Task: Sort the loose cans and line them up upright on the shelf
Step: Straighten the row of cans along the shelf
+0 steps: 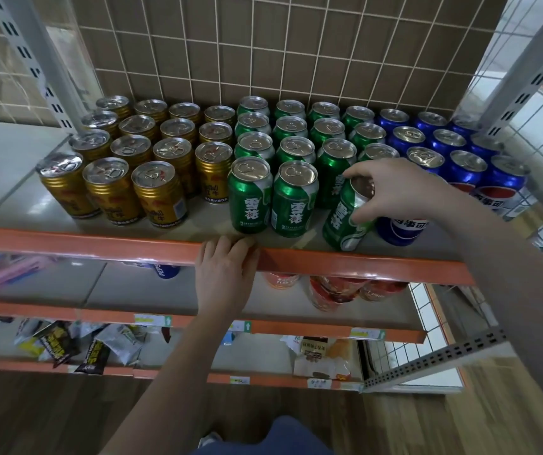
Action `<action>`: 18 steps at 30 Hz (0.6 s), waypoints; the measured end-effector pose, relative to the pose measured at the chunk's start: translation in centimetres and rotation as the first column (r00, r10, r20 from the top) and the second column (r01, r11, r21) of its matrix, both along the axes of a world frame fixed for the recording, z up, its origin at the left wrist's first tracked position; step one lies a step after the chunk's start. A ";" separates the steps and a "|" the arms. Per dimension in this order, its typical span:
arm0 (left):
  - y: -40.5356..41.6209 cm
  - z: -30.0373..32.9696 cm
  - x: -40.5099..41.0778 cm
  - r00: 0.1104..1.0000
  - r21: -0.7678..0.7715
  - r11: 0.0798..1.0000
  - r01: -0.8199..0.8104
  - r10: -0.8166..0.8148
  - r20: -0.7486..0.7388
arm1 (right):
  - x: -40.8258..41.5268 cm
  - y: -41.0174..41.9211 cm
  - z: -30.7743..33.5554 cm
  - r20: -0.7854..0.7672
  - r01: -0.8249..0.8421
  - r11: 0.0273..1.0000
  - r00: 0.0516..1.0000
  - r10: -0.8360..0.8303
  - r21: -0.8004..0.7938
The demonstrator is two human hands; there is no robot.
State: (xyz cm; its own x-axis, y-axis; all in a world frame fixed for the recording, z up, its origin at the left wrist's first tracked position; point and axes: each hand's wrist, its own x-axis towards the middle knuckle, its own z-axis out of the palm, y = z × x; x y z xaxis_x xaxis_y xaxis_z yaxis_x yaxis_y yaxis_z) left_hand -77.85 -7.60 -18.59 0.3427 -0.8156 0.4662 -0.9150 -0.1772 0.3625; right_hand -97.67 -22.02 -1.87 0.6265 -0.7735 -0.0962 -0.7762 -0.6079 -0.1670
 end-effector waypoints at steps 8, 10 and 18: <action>0.0 -0.2 0.2 1.000 0.033 0.999 0.017 -0.017 0.000 | 1.1 -0.3 1.7 -0.216 -0.040 0.993 0.976 0.016 -0.111; 0.0 -0.3 0.3 1.000 0.035 0.999 0.020 -0.020 0.006 | 1.5 -0.4 2.0 -0.241 -0.041 0.991 0.970 0.010 -0.124; 0.2 -0.1 0.3 1.000 0.044 0.999 0.028 -0.028 -0.006 | 2.7 -0.8 3.7 -0.218 -0.131 0.991 0.967 0.135 0.034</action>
